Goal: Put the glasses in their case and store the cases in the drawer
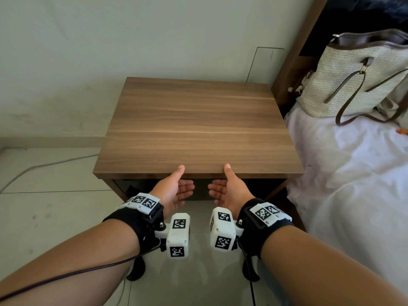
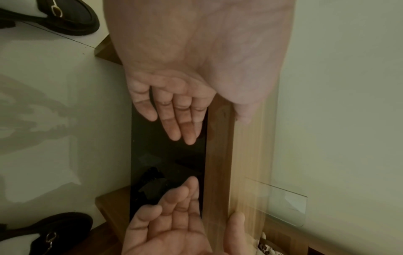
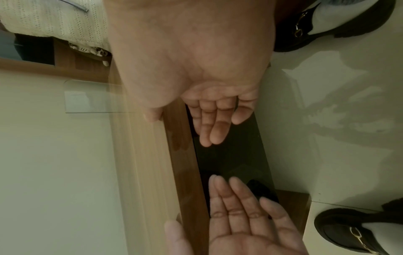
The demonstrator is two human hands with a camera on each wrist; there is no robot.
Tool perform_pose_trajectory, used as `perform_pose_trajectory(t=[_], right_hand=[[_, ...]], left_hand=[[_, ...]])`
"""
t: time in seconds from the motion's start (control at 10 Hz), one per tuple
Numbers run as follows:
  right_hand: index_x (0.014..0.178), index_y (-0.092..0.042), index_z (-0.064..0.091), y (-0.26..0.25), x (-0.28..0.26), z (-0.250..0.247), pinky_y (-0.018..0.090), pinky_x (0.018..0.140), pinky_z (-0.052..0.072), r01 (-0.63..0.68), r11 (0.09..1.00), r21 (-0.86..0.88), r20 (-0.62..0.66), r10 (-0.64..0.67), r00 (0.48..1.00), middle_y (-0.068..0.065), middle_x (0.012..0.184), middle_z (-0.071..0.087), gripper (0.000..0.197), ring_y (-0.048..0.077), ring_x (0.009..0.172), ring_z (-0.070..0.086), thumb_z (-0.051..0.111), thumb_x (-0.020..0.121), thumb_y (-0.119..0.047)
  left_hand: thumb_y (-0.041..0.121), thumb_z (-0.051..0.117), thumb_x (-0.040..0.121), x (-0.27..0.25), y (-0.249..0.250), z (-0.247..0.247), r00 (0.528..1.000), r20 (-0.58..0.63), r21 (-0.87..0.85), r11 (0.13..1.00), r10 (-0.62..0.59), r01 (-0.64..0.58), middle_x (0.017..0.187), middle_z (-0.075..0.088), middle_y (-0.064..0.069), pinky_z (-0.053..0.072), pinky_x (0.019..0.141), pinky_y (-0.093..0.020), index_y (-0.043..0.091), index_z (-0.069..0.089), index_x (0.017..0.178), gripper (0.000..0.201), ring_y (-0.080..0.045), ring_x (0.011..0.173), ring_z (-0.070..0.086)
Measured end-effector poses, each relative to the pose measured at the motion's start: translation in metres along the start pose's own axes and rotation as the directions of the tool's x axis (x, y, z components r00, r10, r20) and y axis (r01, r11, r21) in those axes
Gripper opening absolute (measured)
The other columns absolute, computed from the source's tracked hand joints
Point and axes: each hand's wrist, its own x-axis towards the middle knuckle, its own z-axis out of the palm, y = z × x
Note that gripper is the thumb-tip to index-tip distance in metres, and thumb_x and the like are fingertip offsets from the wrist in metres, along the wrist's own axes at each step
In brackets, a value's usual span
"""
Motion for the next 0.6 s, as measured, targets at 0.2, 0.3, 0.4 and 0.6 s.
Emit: perform_pose_trajectory(t=[0.2, 0.3, 0.4, 0.6], right_hand=[[0.110, -0.011, 0.062, 0.004, -0.006, -0.001, 0.029, 0.061, 0.039, 0.009, 1.000, 0.007, 0.029, -0.009, 1.000, 0.004, 0.098, 0.070, 0.062, 0.015, 0.072, 0.059, 0.037, 0.091, -0.065], [0.110, -0.014, 0.062, 0.005, -0.013, -0.001, 0.028, 0.059, 0.039, 0.027, 1.000, -0.006, 0.037, -0.026, 0.999, 0.004, 0.101, 0.070, 0.058, 0.014, 0.071, 0.059, 0.039, 0.091, -0.064], [0.108, -0.015, 0.063, 0.003, -0.027, -0.001, 0.028, 0.061, 0.041, 0.040, 0.999, -0.004, 0.054, -0.040, 0.998, 0.004, 0.103, 0.070, 0.053, 0.014, 0.072, 0.059, 0.041, 0.092, -0.061], [0.111, -0.018, 0.064, -0.001, -0.058, 0.000, 0.032, 0.075, 0.045, 0.127, 0.992, 0.015, 0.159, -0.128, 0.979, 0.003, 0.103, 0.070, 0.050, 0.018, 0.088, 0.061, 0.038, 0.094, -0.058]], left_hand=[[0.064, 0.039, 0.092, -0.007, -0.004, 0.003, 1.000, 0.017, -0.017, 1.000, 0.010, -0.010, 0.112, 0.071, -0.001, 0.041, 0.082, -0.034, 0.016, 0.068, 0.113, 0.060, -0.015, 0.099, 0.064], [0.064, 0.041, 0.091, -0.016, -0.004, 0.004, 0.999, 0.025, -0.003, 1.000, 0.022, -0.022, 0.112, 0.071, 0.001, 0.040, 0.080, -0.033, 0.019, 0.066, 0.114, 0.057, -0.014, 0.097, 0.063], [0.063, 0.042, 0.091, -0.031, 0.000, 0.003, 0.999, 0.036, 0.015, 0.999, 0.035, -0.036, 0.114, 0.070, 0.001, 0.041, 0.080, -0.032, 0.020, 0.066, 0.116, 0.054, -0.014, 0.100, 0.064], [0.062, 0.045, 0.090, -0.060, 0.008, 0.000, 0.993, 0.041, 0.023, 0.993, 0.114, -0.115, 0.118, 0.069, 0.002, 0.043, 0.094, -0.036, 0.022, 0.067, 0.115, 0.051, -0.015, 0.107, 0.063]])
